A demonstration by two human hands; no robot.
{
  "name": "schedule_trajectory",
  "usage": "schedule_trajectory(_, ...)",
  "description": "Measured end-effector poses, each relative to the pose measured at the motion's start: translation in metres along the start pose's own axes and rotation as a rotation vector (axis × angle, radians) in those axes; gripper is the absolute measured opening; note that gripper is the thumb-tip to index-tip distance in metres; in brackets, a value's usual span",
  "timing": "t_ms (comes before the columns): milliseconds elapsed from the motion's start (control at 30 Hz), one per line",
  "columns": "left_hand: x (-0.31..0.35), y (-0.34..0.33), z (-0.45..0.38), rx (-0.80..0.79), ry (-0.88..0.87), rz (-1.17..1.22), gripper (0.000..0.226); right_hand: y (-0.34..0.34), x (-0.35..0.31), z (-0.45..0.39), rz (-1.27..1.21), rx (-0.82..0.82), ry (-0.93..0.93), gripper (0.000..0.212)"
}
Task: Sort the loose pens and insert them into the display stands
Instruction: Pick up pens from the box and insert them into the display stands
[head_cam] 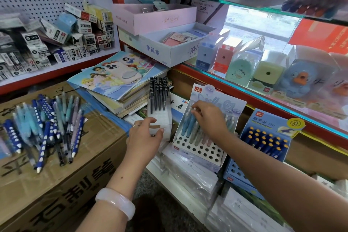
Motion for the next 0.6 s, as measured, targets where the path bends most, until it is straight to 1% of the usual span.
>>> schedule_trajectory(100, -0.001, 0.000, 0.000, -0.001, 0.002, 0.002, 0.034, -0.007, -0.002, 0.005, 0.066, -0.025, 0.080, 0.021)
schedule_trajectory(167, -0.001, -0.001, 0.000, -0.003, 0.001, -0.005, 0.034, -0.006, -0.001, 0.005, 0.073, -0.022, 0.086, 0.022)
schedule_trajectory(467, -0.001, 0.000, 0.001, 0.004, -0.002, -0.022, 0.034, -0.010, -0.004, -0.009, 0.190, -0.125, -0.007, 0.024)
schedule_trajectory(600, -0.004, 0.003, 0.001, 0.009, -0.005, -0.008, 0.034, -0.009, -0.003, -0.007, 0.127, -0.119, -0.048, 0.023)
Point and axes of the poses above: each hand's wrist, its own z-axis away from the middle knuckle, its own y-axis out of the back of the hand, x = y × z, the point moved 9 cm from there along -z, towards the middle knuckle, and after that the axes turned 2 degrees about x, right-handed, at the moved point
